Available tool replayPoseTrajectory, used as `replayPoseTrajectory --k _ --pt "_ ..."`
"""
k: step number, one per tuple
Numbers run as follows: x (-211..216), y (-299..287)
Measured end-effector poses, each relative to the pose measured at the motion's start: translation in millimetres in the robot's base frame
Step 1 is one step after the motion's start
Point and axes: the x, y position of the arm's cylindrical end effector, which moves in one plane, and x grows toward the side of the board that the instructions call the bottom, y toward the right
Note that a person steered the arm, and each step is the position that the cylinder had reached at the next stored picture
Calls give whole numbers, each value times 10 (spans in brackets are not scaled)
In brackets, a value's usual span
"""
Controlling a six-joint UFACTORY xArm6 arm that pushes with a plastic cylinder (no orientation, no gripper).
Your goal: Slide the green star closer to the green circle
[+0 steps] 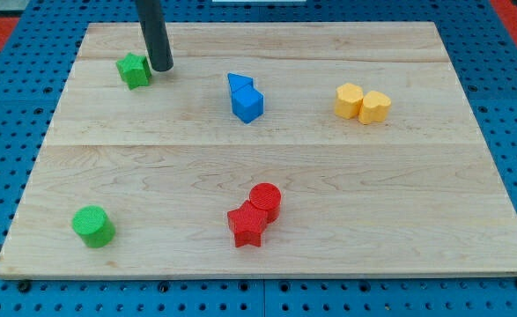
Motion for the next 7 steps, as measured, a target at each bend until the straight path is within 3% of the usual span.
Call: replayPoseTrajectory --k 1,3,4,5,7 --pt "-22 -529" --pt "838 -784" --pt "456 -852" --pt "969 -1150" --pt "1921 -935"
